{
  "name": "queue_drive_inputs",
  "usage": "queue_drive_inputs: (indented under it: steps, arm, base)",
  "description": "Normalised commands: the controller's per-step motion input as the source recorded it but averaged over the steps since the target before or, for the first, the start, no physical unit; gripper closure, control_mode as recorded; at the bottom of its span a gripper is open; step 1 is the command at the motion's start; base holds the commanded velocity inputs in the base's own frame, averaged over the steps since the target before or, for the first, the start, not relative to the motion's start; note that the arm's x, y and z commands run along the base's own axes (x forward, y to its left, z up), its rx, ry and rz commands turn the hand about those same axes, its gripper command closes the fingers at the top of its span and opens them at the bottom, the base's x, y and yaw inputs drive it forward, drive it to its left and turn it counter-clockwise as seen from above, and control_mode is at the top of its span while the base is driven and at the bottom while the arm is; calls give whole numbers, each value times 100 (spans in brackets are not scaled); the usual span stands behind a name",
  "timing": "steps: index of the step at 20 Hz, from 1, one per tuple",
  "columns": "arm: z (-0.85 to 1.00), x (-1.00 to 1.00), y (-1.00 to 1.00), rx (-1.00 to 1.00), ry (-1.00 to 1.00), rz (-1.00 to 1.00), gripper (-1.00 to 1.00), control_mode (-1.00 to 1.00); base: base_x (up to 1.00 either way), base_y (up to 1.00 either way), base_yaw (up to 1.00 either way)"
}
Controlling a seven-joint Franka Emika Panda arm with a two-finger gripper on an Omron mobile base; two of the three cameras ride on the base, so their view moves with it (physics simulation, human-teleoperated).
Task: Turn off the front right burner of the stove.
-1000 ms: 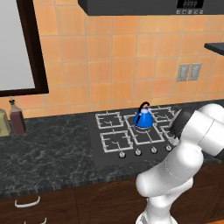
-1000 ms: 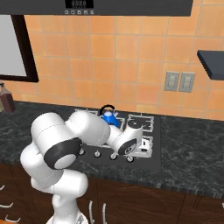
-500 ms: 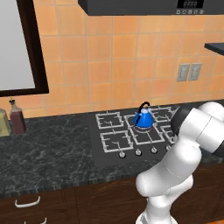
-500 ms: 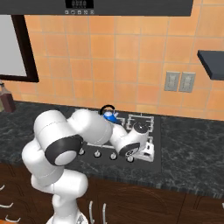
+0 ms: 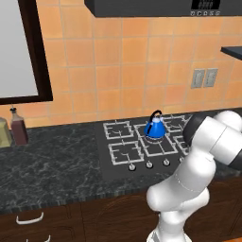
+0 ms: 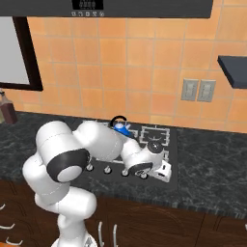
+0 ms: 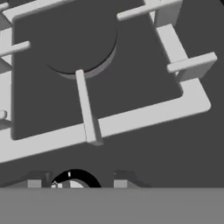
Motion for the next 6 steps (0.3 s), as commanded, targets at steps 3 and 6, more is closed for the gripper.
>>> queue_drive_inputs:
  steps: [3, 6]
  arm:
    - [-4, -13, -19, 4, 1, -36, 100, -100]
    - [0, 0, 0, 0, 0, 0, 100, -100]
  base:
    - [0, 0, 0]
    - [0, 0, 0]
